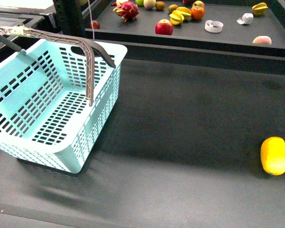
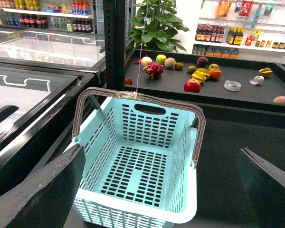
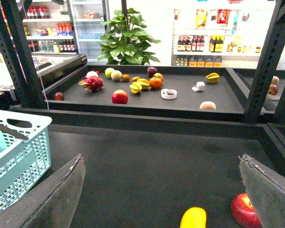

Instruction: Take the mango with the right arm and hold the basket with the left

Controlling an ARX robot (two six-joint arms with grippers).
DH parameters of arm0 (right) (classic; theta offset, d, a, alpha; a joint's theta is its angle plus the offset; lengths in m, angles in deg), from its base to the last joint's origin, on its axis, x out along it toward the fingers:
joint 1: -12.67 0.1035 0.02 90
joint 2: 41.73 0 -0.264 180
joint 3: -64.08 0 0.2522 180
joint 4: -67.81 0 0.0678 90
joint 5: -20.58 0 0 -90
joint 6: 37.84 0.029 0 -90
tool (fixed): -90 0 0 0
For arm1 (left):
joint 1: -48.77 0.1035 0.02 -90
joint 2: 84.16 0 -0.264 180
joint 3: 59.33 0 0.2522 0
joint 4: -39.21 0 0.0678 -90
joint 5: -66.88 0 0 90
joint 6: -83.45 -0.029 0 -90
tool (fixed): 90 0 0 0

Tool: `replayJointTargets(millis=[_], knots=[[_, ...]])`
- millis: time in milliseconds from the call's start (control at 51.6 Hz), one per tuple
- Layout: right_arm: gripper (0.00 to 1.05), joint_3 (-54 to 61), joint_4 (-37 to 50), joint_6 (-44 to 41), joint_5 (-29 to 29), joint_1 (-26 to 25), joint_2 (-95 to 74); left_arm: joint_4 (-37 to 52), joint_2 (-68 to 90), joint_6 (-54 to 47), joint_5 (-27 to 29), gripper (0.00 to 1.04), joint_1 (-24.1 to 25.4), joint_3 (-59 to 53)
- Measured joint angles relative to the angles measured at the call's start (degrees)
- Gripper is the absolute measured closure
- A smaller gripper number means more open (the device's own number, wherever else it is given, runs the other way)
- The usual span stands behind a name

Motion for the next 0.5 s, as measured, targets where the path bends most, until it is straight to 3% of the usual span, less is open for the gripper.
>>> replayJointTargets(millis=[504], knots=[[0.08,0.0,0.0,0.0,0.0,0.0,0.0,0.0,0.0,0.0,0.0,0.06,0.0,0.0]])
